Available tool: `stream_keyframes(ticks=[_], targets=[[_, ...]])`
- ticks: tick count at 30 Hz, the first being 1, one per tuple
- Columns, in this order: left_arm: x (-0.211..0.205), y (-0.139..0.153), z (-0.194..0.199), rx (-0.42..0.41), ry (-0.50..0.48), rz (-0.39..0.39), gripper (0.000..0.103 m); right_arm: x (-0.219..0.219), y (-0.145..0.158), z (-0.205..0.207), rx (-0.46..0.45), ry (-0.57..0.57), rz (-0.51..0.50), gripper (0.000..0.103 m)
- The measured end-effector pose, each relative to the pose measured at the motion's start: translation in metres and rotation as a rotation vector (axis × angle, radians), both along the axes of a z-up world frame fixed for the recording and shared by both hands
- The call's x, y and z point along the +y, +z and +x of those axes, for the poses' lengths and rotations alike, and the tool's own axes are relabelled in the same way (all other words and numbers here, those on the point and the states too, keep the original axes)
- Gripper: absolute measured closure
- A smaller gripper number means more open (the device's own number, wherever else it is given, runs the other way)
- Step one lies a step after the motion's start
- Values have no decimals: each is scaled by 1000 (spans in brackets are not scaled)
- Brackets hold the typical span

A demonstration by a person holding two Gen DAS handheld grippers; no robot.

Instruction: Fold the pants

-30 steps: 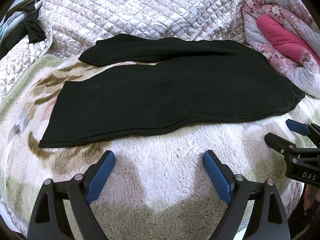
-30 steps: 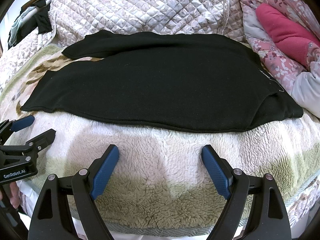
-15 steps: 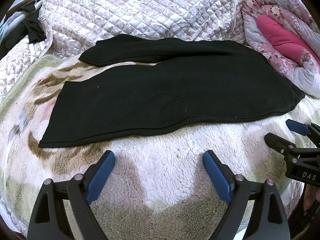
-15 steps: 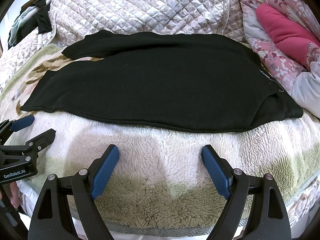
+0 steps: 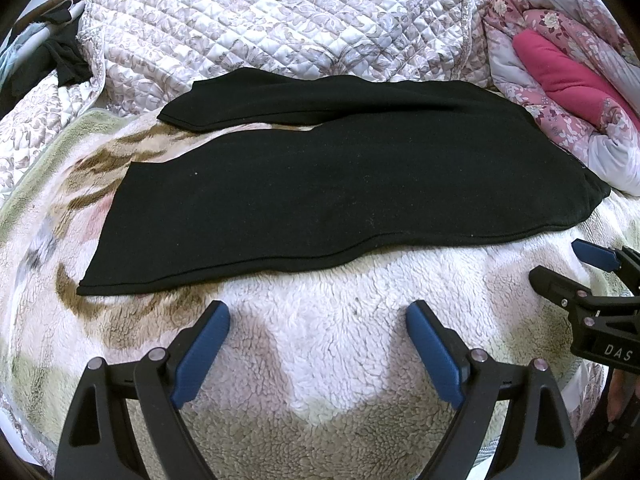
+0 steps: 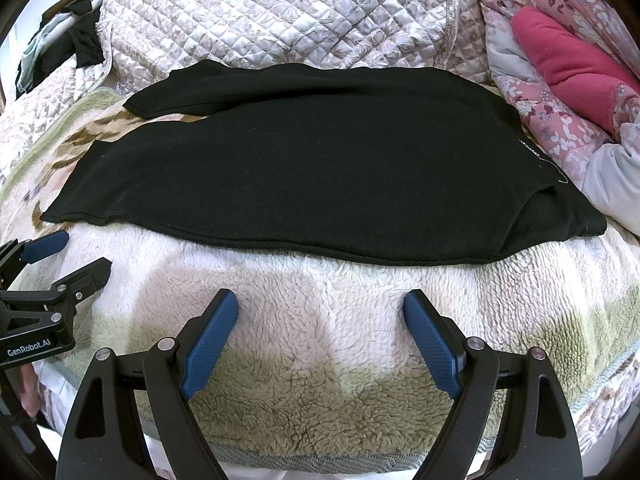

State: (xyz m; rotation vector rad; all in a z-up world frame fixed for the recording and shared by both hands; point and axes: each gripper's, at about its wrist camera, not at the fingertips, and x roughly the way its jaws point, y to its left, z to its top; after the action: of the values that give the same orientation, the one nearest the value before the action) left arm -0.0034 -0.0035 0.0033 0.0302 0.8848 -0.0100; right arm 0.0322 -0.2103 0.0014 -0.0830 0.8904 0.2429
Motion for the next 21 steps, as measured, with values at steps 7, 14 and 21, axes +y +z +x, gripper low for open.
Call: stream_keyframes(ticks=[7, 14, 21], targets=[[0, 0, 0, -1, 0, 1, 11, 0, 0, 0, -1, 2, -1, 18], [0, 0, 0, -1, -1, 0, 11, 0, -1, 0, 1, 2, 3, 17], [0, 0, 0, -2, -1, 0, 11, 0, 0, 0, 1, 2, 2, 17]])
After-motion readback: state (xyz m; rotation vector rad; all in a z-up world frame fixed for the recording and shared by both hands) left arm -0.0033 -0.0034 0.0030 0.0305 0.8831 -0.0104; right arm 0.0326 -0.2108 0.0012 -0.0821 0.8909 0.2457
